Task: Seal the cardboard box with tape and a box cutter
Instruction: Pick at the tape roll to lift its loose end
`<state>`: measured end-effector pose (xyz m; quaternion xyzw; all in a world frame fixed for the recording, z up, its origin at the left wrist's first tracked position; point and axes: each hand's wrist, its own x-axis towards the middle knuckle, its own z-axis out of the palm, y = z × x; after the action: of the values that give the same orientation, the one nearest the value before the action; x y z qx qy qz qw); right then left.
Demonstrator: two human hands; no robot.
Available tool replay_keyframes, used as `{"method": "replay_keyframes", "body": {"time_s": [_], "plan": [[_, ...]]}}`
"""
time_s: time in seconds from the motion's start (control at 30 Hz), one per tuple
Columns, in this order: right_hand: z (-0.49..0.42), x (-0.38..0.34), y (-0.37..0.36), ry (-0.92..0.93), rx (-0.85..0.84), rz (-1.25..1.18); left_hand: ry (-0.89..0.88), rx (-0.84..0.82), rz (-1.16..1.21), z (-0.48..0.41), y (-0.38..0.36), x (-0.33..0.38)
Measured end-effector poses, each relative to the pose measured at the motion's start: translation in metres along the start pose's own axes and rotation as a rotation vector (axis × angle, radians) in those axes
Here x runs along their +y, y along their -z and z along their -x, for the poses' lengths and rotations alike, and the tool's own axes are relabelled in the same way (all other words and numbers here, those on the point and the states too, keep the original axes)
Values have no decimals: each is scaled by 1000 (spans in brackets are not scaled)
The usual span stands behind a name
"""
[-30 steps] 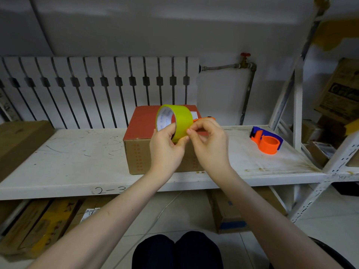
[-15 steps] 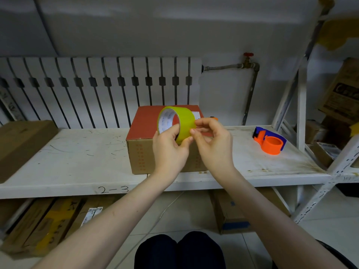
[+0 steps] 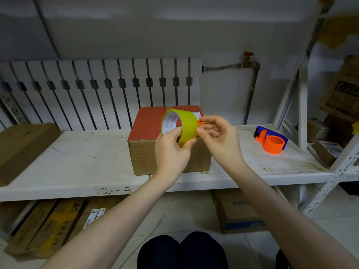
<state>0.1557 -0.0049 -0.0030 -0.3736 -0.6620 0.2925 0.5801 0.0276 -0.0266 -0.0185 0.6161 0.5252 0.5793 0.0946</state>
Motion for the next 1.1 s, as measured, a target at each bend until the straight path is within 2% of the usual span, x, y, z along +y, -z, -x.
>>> {"method": "replay_keyframes", "body": {"time_s": [0.23,0.4,0.47,0.53,0.67,0.8,0.9,1.0,1.1], "plan": [[-3,0,6,36,18,107,-3,-23,-60,1,-4,0],[-2,-5,2,115,18,573,-10,-42,-114,3,-5,6],[-3,-8,1,97,-28,649,10,-48,-174,4,-5,9],[-3,-9,2,56,-111,656,27,-77,-182,3,-4,6],[-4,-4,4,-10,-250,550,94,-161,-22,2,-2,-4],[-3,0,3,-19,-336,411,213,-191,59,-1,-3,-5],[-4,-2,5,41,-398,421,292,-221,80,-2,-3,-4],[-6,0,8,110,-389,474,261,-230,-29,0,-3,-3],[-4,0,9,110,-340,398,202,-228,-108,-3,-2,-5]]}}
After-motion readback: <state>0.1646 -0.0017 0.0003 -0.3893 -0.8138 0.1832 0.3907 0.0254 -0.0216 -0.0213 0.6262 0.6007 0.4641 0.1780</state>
